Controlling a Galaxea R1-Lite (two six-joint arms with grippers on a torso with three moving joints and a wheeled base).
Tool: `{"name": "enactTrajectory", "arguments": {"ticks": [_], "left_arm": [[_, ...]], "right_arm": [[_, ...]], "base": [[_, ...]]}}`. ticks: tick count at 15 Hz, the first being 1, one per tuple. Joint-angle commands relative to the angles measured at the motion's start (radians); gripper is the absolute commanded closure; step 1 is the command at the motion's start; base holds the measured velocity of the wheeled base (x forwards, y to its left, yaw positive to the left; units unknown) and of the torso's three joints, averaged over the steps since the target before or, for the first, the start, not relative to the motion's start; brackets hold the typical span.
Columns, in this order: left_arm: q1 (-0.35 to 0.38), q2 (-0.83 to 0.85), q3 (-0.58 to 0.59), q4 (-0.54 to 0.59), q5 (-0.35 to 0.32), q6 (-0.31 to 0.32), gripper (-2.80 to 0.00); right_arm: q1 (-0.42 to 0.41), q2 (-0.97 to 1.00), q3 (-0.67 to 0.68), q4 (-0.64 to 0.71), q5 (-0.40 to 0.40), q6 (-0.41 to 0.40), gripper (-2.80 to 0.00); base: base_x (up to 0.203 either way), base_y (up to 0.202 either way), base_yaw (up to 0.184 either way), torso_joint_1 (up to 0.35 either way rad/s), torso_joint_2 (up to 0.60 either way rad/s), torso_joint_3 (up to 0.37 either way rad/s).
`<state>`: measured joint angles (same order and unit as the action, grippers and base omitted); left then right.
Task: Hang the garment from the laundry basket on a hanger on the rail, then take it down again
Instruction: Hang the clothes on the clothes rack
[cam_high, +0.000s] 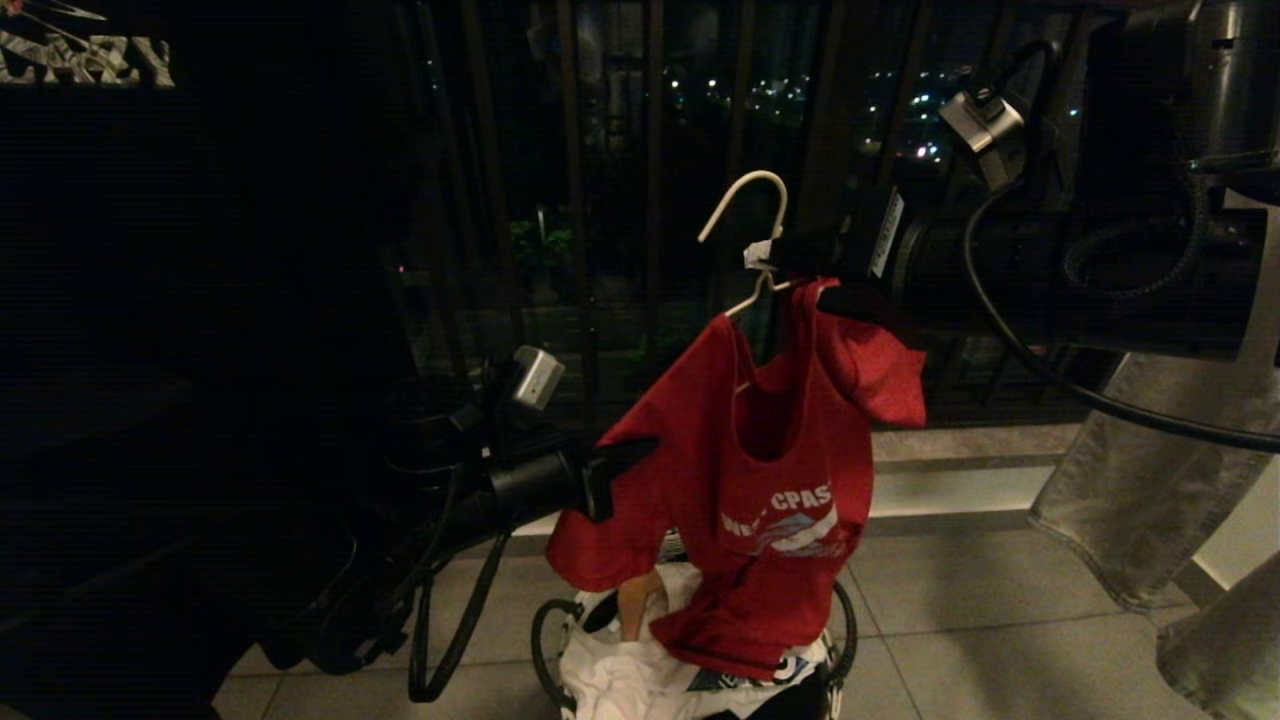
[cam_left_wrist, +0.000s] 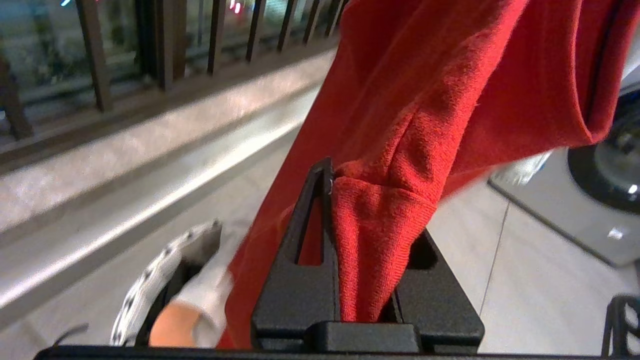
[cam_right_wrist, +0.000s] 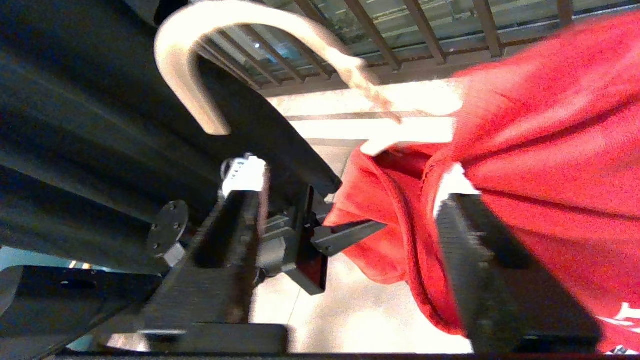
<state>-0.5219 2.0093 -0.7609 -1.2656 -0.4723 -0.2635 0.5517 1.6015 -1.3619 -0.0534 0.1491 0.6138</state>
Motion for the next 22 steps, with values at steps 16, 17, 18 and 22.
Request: {"name": "enactTrajectory", "arguments": {"ticks": [16, 17, 18, 22], "left_arm": [[0.026, -0.034, -0.005, -0.047, 0.011, -0.036, 0.00], [0.026, -0.044, -0.004, -0.044, 0.011, -0.036, 0.00], [0.026, -0.060, -0.001, -0.039, 0.011, -0.037, 0.00], [0.025, -0.094, 0.014, -0.034, 0.009, -0.065, 0.00]], "right_arm": [[-0.039, -0.103, 0.020, 0.127, -0.052, -0.260, 0.00], [-0.040, -0.112, 0.019, 0.139, -0.052, -0.272, 0.00], [-0.042, -0.124, 0.018, 0.172, -0.053, -0.311, 0.00], [-0.053, -0.198, 0.013, 0.347, -0.053, -0.443, 0.00]], "base": [[0.000, 0.000, 0.000, 0.000, 0.00, 0.000], [0.000, 0.000, 0.000, 0.000, 0.00, 0.000], [0.000, 0.000, 0.000, 0.000, 0.00, 0.000], [0.000, 0.000, 0.000, 0.000, 0.00, 0.000]]}}
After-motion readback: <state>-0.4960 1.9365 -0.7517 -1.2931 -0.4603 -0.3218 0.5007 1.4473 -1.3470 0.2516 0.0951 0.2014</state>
